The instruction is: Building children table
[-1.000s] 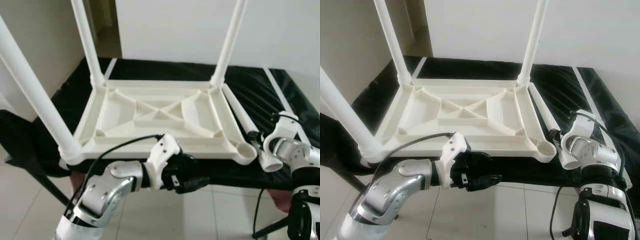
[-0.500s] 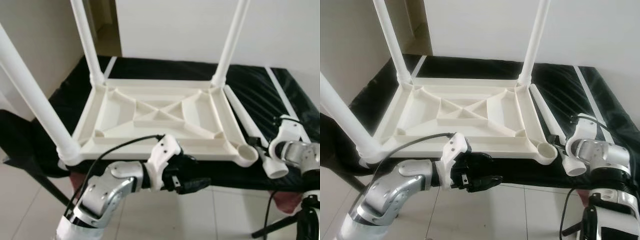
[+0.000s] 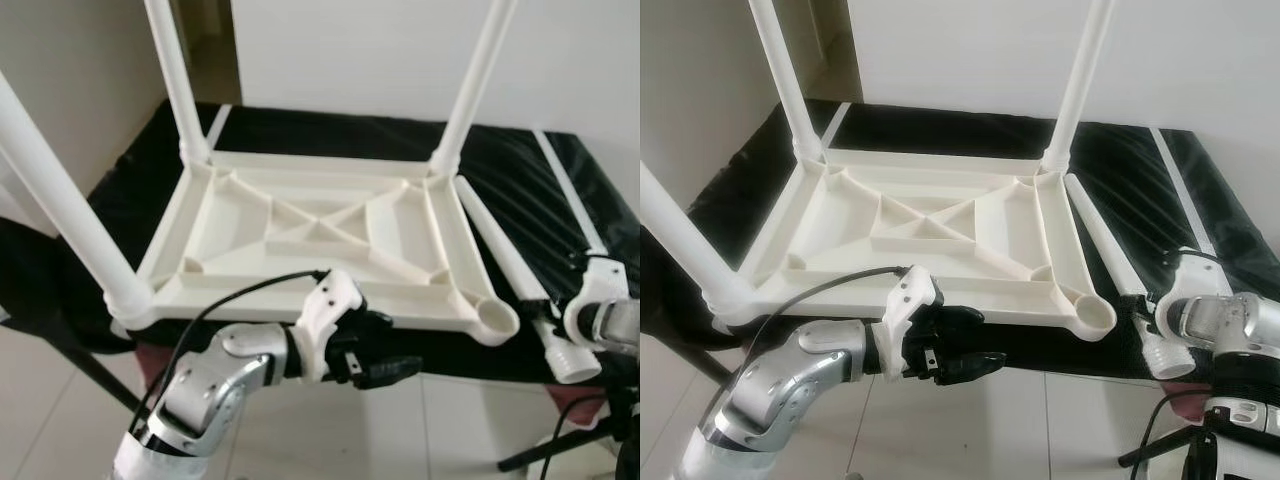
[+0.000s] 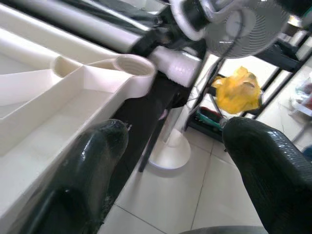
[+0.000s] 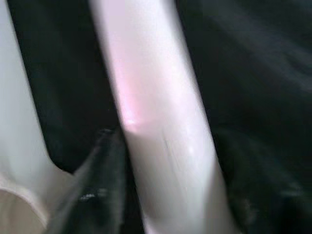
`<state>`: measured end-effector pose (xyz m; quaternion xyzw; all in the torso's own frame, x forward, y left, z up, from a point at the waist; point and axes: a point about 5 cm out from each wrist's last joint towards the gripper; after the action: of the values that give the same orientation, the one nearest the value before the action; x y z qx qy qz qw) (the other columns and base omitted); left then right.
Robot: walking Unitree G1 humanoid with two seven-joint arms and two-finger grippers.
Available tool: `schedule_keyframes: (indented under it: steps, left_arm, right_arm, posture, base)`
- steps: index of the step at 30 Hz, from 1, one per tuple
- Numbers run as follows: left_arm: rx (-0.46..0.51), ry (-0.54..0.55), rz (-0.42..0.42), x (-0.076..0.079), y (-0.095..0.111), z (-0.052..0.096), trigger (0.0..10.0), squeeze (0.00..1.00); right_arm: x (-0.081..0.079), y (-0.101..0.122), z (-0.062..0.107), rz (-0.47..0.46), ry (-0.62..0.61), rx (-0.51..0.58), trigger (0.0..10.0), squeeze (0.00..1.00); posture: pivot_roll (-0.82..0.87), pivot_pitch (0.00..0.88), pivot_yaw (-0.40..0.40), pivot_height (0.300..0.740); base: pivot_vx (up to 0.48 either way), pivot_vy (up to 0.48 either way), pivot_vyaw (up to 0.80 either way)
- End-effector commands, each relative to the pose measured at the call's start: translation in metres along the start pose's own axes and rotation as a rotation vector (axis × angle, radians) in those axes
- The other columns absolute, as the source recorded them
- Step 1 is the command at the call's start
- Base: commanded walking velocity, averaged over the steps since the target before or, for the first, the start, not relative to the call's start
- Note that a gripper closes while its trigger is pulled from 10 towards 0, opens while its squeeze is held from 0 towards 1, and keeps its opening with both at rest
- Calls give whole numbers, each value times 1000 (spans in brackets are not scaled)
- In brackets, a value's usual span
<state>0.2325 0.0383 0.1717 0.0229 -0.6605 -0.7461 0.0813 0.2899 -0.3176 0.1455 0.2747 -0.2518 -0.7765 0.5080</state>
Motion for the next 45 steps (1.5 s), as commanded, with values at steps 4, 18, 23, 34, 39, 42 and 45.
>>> schedule_keyframes:
  steps: [4,18,23,34,39,42,45]
  left_arm:
    - [4,35,1,-3,4,2,10000,0]
    - [65,91,20,-20,18,8,10000,0]
    - [185,170,103,-41,40,12,10000,0]
    - [214,343,193,-80,54,18,10000,0]
    - [150,426,178,-93,49,17,10000,0]
    - [140,443,144,-96,49,13,10000,0]
    - [141,437,89,-96,54,6,10000,0]
  right_arm:
    - [4,-17,-7,-109,-24,-85,0,0]
    - [-18,14,1,-131,64,170,0,0]
    - [-19,44,20,-119,79,385,10000,0]
    - [-27,56,35,-80,116,606,10000,0]
    - [-31,60,46,-40,130,740,10000,0]
    - [-36,59,50,-52,169,800,10000,0]
    - [-44,57,54,-77,214,861,10000,0]
  posture:
    - [-22,135,-23,740]
    - [-16,129,-16,740]
    - [-23,114,-7,740]
    - [-29,114,-10,740]
    - [-25,112,-14,740]
    - [-20,106,-17,740]
    - [-23,97,-19,740]
  base:
    - [0,0,0]
    - [0,0,0]
    - [0,0,0]
    - [0,0,0]
    - [0,0,0]
    - [0,0,0]
    - [0,0,0]
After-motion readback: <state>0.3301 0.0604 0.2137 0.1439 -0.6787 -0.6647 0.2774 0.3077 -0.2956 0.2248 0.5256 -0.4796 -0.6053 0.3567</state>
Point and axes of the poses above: a point about 5 cm out from each wrist's last joint towards the gripper, its own z axis pointing back from the gripper into the wrist, its own y axis along the axis of the wrist's last joint, x = y × z, and after that the axes turned 1 degree about -z, right-handed
